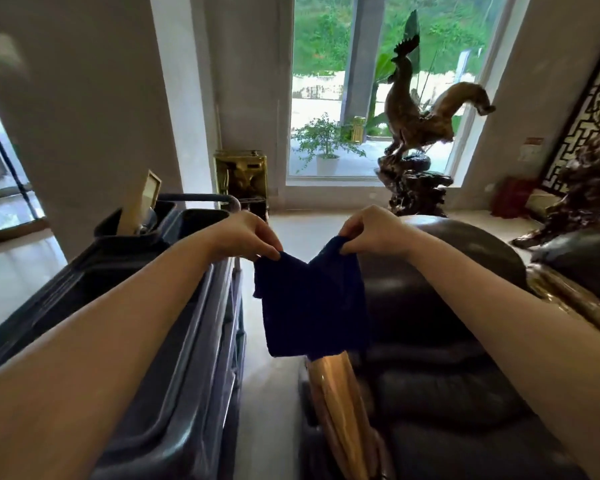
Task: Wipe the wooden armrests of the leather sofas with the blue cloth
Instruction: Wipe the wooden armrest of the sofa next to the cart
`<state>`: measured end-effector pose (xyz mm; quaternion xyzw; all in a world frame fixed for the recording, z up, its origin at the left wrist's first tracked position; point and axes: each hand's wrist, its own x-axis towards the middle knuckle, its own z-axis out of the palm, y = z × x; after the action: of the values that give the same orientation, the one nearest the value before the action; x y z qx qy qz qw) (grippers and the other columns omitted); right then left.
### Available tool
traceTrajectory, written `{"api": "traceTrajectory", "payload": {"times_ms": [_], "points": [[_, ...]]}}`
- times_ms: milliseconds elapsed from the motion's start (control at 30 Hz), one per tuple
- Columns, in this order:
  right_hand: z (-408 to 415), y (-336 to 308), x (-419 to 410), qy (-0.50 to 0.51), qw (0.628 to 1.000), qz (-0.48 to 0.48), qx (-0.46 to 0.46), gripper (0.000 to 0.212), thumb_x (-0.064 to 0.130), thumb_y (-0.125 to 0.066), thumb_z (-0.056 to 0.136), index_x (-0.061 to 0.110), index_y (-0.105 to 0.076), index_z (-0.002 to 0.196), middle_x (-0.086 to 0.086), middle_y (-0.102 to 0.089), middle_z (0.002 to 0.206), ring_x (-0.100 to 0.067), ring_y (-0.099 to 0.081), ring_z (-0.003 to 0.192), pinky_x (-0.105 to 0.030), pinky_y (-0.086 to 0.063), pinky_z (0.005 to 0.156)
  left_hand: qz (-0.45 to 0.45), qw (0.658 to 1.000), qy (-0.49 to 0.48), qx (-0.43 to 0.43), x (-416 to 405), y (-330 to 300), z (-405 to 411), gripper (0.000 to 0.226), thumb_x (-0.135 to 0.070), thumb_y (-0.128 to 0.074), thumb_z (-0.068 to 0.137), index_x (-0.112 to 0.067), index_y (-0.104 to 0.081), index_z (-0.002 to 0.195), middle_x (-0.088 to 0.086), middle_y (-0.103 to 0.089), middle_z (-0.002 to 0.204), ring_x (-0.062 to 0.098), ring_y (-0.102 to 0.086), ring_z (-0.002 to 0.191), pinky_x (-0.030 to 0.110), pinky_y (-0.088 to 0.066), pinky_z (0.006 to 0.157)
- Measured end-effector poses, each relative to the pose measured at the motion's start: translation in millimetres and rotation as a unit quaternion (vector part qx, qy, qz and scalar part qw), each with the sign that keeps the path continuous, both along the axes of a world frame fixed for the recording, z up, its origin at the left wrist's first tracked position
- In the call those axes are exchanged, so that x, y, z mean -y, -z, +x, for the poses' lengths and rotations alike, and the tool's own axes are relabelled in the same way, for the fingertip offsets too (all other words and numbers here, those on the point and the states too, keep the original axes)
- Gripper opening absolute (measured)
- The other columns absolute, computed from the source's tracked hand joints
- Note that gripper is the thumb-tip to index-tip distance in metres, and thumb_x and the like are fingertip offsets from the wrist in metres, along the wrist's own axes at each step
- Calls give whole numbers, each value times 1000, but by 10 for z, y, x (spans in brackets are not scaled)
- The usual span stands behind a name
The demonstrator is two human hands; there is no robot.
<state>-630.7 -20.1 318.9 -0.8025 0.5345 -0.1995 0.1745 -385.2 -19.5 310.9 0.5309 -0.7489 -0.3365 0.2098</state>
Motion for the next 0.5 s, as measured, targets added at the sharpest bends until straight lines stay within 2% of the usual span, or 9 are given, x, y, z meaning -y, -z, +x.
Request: {"api": "traceTrajectory", "payload": {"times_ms": [67, 167, 233, 333, 500], "points": [[-327, 129, 78, -9, 1000, 28, 5, 19, 9, -74, 68, 27, -69, 62, 20, -61, 46, 9, -54, 47, -3, -37, 49, 20, 1000, -2, 5, 25, 113, -328, 9, -4, -67, 78, -6, -72, 85, 3, -67, 74, 0, -59, 56, 9, -47, 50], [-733, 346, 201, -12, 998, 61, 9, 12, 12, -73, 66, 23, -73, 69, 15, -66, 55, 6, -58, 53, -9, -44, 56, 39, 999, -22, 0, 72, 315, -708, 10, -1, -67, 77, -6, -73, 83, 3, -67, 70, -3, -58, 48, 8, -45, 48], [-908, 494, 281, -12, 997, 73, 15, 10, 13, -74, 65, 22, -74, 70, 11, -68, 62, 5, -59, 55, -13, -45, 59, 49, 998, -32, -2, 109, 473, -876, 10, -1, -67, 77, -7, -73, 83, 3, -68, 70, -2, -58, 49, 8, -45, 49], [-1101, 763, 391, -16, 994, 103, 20, 12, 14, -74, 67, 26, -73, 68, 10, -68, 64, 3, -62, 59, -12, -44, 58, 69, 997, -41, 9, 189, 752, -1085, 11, -2, -66, 77, -9, -73, 83, 2, -68, 70, -2, -59, 51, 7, -45, 49], [-1277, 1372, 645, 2, 988, 154, 30, 10, 12, -74, 69, 22, -73, 72, 4, -70, 68, -8, -66, 64, -18, -49, 60, 109, 993, -34, 24, 465, 1320, -1261, 12, -3, -66, 77, -13, -73, 78, 0, -68, 68, -3, -59, 49, 7, -43, 46]]}}
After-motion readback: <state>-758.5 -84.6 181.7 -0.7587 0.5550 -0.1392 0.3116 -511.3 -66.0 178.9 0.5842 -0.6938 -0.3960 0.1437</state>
